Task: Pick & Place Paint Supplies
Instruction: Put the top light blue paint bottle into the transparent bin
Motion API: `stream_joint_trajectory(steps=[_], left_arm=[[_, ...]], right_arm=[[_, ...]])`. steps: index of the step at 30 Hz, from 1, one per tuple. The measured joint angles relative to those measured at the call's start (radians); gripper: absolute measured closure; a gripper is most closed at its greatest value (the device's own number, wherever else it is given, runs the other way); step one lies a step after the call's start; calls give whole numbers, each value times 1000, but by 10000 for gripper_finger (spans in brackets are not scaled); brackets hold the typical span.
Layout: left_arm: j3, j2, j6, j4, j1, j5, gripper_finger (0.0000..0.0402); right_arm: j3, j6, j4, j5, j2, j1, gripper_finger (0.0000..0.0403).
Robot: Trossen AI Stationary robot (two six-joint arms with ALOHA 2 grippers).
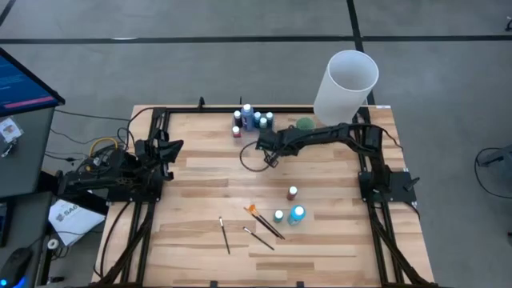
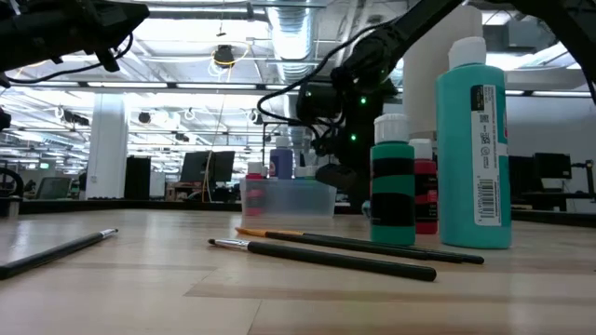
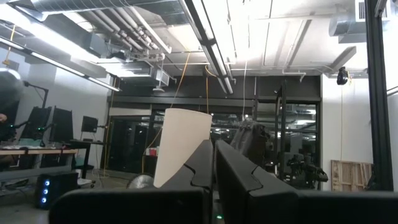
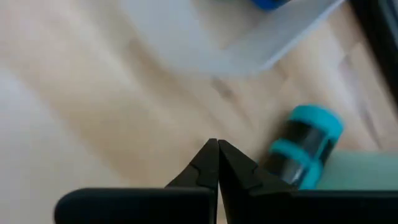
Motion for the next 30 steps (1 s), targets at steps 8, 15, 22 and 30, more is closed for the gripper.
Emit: stream_joint_trajectory(steps=[8, 15, 22, 30], left_arm=[[0, 0, 0, 0, 0, 0, 400], [0, 0, 0, 1, 0, -1, 400], [0, 0, 0, 1, 0, 0, 400], [0, 0, 0, 1, 0, 0, 400]], right_arm=[[64, 182, -97, 20, -20, 161, 403], [-50, 509, -146, 272, -203, 373, 403], [-375, 771, 42, 354, -424, 470, 381], [-538, 731, 281, 383, -461, 344, 210]])
